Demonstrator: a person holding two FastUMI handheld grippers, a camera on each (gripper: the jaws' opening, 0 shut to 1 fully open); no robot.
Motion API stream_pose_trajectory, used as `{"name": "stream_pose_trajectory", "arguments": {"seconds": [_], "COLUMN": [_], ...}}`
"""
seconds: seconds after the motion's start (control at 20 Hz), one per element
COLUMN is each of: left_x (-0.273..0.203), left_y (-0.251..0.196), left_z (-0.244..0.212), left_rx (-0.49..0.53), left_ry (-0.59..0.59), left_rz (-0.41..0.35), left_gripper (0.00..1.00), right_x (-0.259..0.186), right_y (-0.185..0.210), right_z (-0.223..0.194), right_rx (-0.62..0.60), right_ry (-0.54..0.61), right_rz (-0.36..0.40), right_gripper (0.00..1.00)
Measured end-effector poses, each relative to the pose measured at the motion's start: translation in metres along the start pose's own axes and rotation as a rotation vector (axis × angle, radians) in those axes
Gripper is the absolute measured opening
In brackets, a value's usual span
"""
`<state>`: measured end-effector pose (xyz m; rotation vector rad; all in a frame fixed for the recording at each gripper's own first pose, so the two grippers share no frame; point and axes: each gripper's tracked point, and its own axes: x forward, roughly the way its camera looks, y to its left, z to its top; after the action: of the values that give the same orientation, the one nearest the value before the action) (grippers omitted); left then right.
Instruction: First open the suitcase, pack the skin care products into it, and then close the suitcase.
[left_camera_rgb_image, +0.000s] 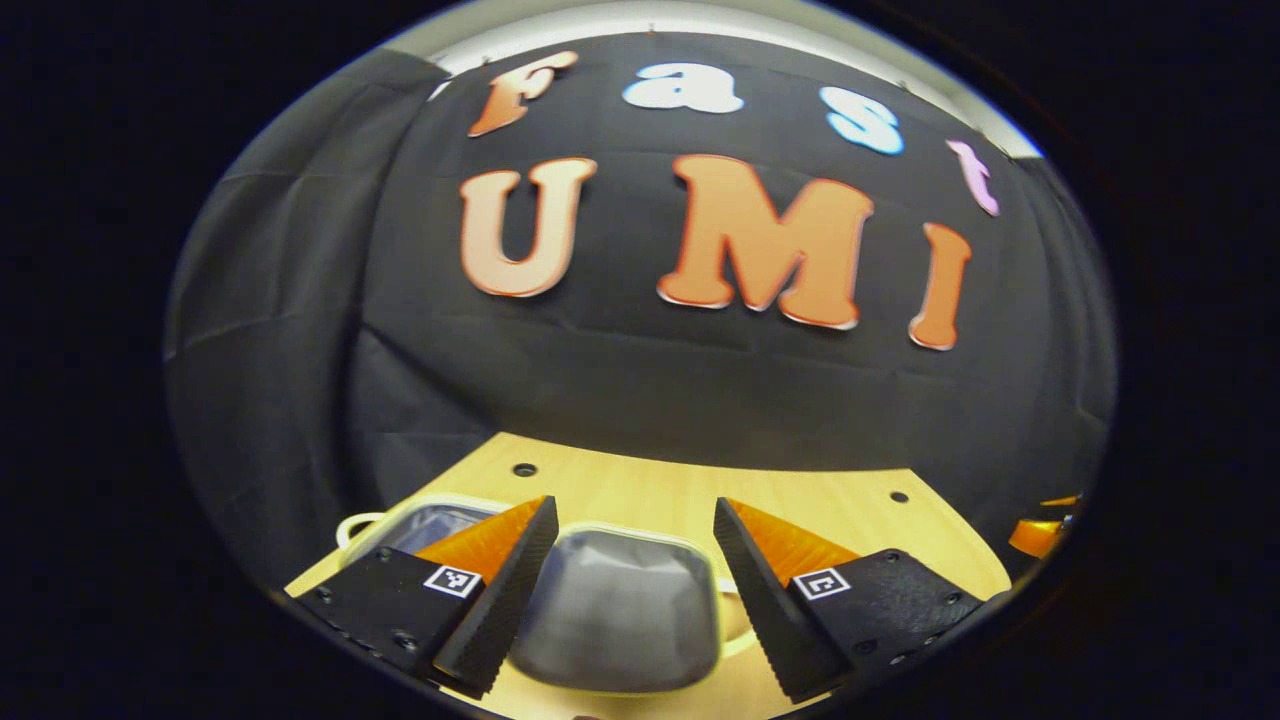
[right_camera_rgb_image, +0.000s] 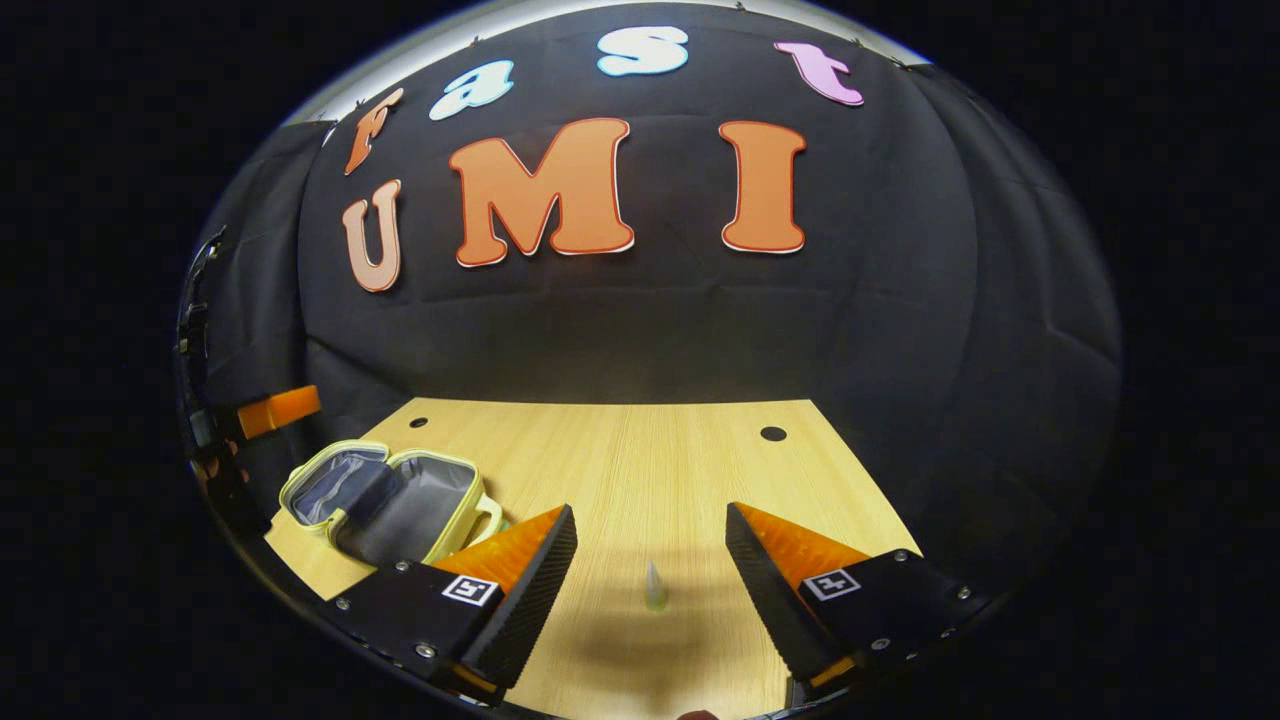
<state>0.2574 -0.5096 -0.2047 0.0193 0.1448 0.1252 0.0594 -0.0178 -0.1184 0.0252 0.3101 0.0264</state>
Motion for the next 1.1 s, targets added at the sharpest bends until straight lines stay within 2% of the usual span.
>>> {"name": "stream_pose_trajectory", "arguments": {"seconds": [0.1,0.35,0.7,1.0,1.05,1.1], "left_x": [0.005,0.018,0.042,0.057,0.057,0.060], "left_y": [-0.056,-0.141,-0.170,-0.171,-0.172,-0.178], "left_z": [-0.018,-0.079,-0.190,-0.242,-0.248,-0.257], "left_rx": [0.014,0.088,0.190,0.231,0.238,0.231], "left_ry": [-0.012,0.005,0.130,0.227,0.246,0.254], "left_rz": [-0.057,-0.118,-0.092,-0.045,-0.045,-0.062], "left_gripper": [0.97,0.97,0.97,0.98,0.89,0.76], "right_x": [0.002,0.005,0.005,0.005,0.004,0.003], "right_y": [-0.011,-0.048,-0.089,-0.095,-0.095,-0.096], "right_z": [-0.007,-0.028,-0.055,-0.073,-0.076,-0.078], "right_rx": [-0.010,-0.026,-0.024,0.016,0.019,0.018], "right_ry": [0.006,0.038,0.087,0.125,0.129,0.133], "right_rz": [0.005,-0.011,-0.045,-0.036,-0.038,-0.041], "right_gripper": [0.95,0.95,0.95,0.95,0.95,0.95]}}
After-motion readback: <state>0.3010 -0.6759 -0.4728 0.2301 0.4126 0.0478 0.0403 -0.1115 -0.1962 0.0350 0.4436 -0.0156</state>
